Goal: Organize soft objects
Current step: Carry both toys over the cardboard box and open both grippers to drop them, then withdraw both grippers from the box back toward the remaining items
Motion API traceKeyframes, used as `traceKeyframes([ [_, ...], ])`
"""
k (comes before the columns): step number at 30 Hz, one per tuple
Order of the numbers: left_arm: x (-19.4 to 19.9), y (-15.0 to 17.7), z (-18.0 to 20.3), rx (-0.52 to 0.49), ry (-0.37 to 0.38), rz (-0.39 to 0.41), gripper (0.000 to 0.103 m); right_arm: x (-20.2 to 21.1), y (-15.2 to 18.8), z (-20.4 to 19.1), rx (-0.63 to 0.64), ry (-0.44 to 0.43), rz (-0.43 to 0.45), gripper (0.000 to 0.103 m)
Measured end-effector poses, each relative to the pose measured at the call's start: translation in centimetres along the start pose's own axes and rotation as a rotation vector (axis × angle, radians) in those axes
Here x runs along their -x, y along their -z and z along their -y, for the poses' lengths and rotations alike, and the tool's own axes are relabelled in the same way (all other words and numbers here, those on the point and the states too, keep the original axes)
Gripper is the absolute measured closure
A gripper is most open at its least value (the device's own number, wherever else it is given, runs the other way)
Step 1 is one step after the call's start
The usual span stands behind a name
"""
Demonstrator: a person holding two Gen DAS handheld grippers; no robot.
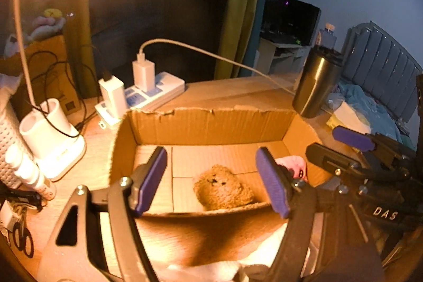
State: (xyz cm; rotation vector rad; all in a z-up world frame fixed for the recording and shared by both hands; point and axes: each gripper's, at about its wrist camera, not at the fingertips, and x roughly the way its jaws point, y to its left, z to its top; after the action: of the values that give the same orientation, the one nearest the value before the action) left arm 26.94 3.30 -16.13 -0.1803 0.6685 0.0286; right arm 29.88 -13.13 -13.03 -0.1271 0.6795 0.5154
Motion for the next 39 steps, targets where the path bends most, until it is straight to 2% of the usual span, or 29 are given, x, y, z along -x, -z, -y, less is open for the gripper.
traceKeyframes([
  [21, 10.2, 0.0, 1.1, -0.034, 0.017, 0.172, 0.028, 9.0, 0.1, -1.6, 0.010, 0.075, 0.134, 0.026],
  [23, 11.0, 0.1, 1.3, -0.038, 0.017, 0.184, 0.027, 9.7, 0.1, -1.7, 0.011, 0.080, 0.145, 0.024],
  [25, 11.9, 0.2, 1.3, -0.040, 0.017, 0.200, 0.027, 10.5, 0.2, -1.8, 0.012, 0.084, 0.158, 0.018],
  [39, 17.0, 1.0, 3.1, -0.083, 0.033, 0.274, 0.026, 15.3, 1.6, -2.1, 0.013, 0.131, 0.228, 0.017],
])
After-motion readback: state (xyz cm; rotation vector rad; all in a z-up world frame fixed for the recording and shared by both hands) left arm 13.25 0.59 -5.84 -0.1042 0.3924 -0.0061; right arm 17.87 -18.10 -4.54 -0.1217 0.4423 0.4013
